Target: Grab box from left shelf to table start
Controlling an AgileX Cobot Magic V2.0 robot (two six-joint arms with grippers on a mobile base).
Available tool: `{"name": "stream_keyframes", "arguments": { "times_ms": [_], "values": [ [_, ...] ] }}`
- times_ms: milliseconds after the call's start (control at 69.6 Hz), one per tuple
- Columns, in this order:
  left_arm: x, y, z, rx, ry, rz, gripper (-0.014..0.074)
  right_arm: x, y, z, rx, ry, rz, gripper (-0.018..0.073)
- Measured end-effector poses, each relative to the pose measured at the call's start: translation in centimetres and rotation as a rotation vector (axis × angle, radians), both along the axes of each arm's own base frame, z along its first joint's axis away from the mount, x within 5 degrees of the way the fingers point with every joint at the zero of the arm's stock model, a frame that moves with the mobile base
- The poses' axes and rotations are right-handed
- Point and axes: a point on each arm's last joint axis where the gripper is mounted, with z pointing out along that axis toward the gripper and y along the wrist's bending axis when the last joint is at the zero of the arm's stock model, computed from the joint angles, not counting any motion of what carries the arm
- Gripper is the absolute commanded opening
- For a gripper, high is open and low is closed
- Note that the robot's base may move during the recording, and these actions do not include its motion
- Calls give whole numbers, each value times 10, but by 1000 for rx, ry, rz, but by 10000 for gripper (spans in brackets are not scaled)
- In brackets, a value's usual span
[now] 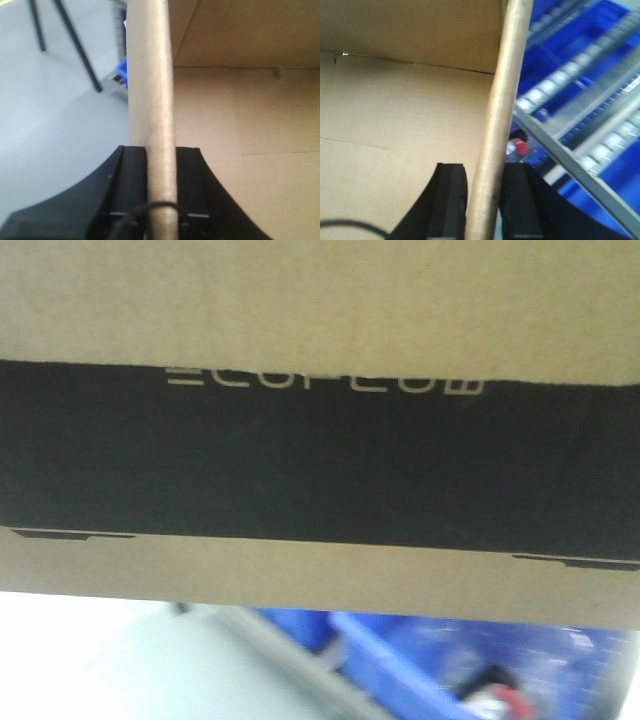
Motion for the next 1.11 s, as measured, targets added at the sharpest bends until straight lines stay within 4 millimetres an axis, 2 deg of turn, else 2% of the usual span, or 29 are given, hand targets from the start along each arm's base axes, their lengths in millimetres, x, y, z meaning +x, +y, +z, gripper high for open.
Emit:
{"name": "stream_keyframes", "arguments": {
  "times_ms": [1106],
  "values": [
    [0,0,0,0,0,0,-96,0,0,0,0,0,0,58]
  ]
}}
